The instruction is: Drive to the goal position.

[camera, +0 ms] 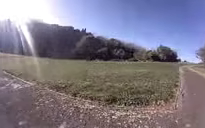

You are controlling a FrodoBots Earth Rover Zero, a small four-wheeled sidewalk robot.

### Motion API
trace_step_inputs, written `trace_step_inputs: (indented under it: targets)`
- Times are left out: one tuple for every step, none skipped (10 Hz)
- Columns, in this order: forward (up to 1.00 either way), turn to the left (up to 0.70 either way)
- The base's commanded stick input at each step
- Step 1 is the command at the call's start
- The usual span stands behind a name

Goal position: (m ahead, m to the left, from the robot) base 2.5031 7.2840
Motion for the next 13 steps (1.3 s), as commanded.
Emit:
trace_step_inputs:
  targets:
    - [-0.41,0.0]
    - [-0.67,0.0]
    - [-0.7,0.0]
    - [-0.7,0.0]
    - [-0.7,0.0]
    - [-0.7,0.0]
    - [-0.7,0.0]
    - [-0.7,0.0]
    - [-0.7,0.0]
    - [-0.7,0.0]
    - [-0.7,0.0]
    - [-0.7,0.0]
    - [-0.7,0.0]
